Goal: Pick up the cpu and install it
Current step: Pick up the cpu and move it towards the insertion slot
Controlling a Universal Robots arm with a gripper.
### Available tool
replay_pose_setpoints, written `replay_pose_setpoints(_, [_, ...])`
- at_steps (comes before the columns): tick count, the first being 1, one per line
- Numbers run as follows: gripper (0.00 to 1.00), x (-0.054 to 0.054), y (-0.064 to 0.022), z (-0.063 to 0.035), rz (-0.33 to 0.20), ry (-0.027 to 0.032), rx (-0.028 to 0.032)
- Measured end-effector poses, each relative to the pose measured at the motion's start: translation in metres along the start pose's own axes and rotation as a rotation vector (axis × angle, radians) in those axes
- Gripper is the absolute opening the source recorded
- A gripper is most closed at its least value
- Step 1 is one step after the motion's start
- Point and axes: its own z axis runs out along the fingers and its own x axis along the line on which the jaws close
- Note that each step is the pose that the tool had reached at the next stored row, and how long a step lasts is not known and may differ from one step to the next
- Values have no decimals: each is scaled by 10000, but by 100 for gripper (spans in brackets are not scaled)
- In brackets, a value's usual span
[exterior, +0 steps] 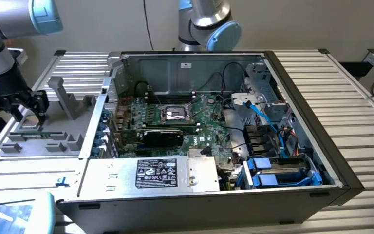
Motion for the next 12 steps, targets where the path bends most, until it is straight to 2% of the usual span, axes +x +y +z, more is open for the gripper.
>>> replay_pose_setpoints(12, [63, -2, 10, 46, 28, 1, -2])
